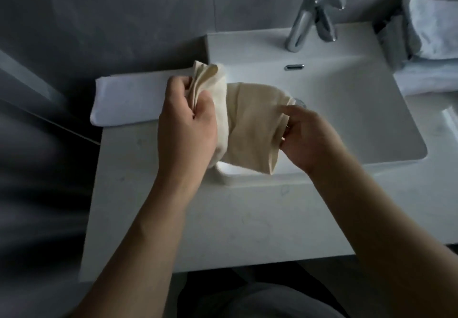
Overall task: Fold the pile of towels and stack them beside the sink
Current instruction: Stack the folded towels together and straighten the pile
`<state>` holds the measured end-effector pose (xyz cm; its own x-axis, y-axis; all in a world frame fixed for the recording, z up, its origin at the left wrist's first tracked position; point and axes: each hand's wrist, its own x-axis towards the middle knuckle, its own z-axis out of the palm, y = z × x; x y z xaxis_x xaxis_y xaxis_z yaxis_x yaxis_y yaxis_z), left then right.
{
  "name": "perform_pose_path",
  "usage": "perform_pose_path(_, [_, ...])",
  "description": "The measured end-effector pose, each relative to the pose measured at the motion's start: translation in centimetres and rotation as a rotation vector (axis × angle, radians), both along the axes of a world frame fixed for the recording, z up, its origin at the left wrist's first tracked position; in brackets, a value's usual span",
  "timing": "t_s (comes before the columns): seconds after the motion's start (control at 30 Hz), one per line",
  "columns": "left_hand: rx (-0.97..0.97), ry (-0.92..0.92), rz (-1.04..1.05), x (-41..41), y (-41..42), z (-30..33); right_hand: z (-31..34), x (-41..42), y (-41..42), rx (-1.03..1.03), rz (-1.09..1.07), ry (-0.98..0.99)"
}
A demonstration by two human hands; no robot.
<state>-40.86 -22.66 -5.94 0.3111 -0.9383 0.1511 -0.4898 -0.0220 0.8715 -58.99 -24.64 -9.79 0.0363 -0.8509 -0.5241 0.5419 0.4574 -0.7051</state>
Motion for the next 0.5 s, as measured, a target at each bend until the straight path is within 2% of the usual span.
perform_pose_path(0.1, [0.019,0.152,0.028,-5.2,0.6,0.9,0.5,-5.3,1.3,0.006,-0.135,0.034])
perform_pose_path(0.17, [0.038,0.265,0.029,-8.3,0.6,1.3,1.0,-8.3,1.7,-0.007,-0.246,0.179])
perform_pose_path(0.23, [0.069,0.355,0.004,-11.2,0.3,1.6,1.3,-11.2,1.4,-0.028,-0.328,0.434])
perform_pose_path(0.37, [0.161,0.453,-0.113,-16.9,-1.1,1.7,1.3,-17.2,0.6,-0.103,-0.378,1.100])
perform_pose_path(0.5, [0.160,0.477,-0.169,-23.0,-3.3,1.7,1.8,-23.7,-0.4,-0.284,-0.320,1.443])
